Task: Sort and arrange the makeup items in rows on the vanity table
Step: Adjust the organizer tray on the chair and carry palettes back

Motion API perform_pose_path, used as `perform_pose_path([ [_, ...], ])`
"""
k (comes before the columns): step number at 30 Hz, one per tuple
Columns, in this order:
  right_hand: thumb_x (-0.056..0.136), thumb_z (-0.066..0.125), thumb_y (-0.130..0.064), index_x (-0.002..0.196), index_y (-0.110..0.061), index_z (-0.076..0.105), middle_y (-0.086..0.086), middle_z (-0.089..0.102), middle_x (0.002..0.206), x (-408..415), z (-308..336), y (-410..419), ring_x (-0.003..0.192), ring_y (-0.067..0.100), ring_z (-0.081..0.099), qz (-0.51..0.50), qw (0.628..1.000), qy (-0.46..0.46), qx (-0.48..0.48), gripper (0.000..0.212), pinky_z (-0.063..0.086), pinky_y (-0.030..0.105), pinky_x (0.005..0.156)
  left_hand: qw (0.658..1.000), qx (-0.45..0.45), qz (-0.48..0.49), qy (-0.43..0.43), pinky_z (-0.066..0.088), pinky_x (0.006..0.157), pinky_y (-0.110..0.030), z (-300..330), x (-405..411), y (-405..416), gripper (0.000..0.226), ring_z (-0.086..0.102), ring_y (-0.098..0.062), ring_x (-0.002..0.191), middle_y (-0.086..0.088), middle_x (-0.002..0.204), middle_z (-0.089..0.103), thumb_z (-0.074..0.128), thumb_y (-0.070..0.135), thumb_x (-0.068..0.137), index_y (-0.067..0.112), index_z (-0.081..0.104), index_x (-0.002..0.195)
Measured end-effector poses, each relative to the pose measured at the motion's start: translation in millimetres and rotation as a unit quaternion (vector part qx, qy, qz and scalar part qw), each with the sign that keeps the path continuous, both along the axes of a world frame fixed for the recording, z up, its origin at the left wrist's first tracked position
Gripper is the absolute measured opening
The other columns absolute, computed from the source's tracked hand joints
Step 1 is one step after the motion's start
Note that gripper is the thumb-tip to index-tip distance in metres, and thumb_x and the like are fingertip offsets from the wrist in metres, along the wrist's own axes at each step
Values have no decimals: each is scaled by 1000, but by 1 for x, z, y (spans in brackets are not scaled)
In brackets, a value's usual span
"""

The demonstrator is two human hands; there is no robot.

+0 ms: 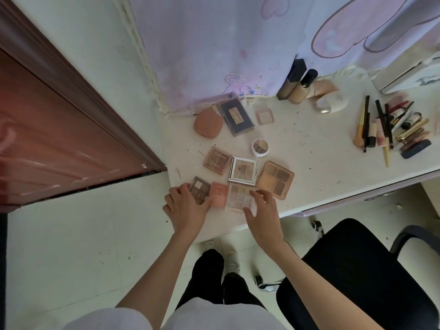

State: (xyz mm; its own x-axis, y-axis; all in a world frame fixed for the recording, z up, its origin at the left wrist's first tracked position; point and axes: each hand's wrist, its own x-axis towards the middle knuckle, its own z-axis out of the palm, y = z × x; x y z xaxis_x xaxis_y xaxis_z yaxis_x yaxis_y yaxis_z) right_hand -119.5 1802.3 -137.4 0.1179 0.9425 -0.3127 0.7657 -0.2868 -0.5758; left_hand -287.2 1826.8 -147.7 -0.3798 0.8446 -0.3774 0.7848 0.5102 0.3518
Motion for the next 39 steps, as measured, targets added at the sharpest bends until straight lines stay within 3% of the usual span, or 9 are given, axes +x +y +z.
perform_pose_path([
  [4,90,58,-17,136,-14,47,9,30,151,3,-4,-4,142,25,23,186,977,-104,21,48,25,35,112,995,69,-68,16,25,94,-39,0,0,3,57,33,-28,116,-9,127,40,63,49,80,17,47,124],
  [7,85,64,-10,132,-10,51,13,34,148,5,-5,-6,141,31,26,200,974,-101,39,49,27,39,113,976,116,-183,-9,26,94,-36,-3,0,-3,33,35,-24,118,-1,128,47,58,34,87,22,54,117],
  [12,70,75,3,116,-4,64,19,53,133,7,-5,-7,125,40,47,196,970,-109,91,48,44,51,98,958,113,-261,23,24,98,-41,-6,-3,-5,48,34,-27,127,-5,135,45,65,39,80,22,55,124],
  [17,82,65,0,125,-7,59,15,44,142,6,-6,-6,134,35,37,192,971,-113,86,44,34,49,108,939,89,-331,43,22,101,-46,-4,-3,8,65,36,-29,128,-10,135,45,68,49,73,16,54,127],
  [21,63,80,3,109,-4,69,19,60,124,7,-4,-5,115,39,56,200,964,-135,114,48,50,54,89,934,130,-331,48,29,96,-46,-3,-3,16,51,50,-33,110,-14,113,54,71,28,73,10,59,119],
  [24,57,83,3,104,-5,71,20,63,118,9,-5,-3,108,38,61,214,955,-147,140,49,53,52,83,937,137,-319,44,26,95,-43,-2,-5,27,46,49,-31,107,-12,111,55,68,22,76,11,58,119],
  [28,56,84,1,104,-6,71,19,64,117,12,-7,-2,107,37,62,223,951,-155,146,50,53,51,83,949,131,-287,25,17,96,-36,-3,-9,42,47,45,-27,110,-11,117,48,65,21,78,14,54,124],
  [39,64,82,-6,112,-9,67,16,59,126,14,-7,-5,115,35,57,228,956,-150,104,49,47,54,92,962,143,-231,3,24,96,-38,-4,-10,65,31,45,-23,110,-5,119,46,51,18,91,24,53,121],
])
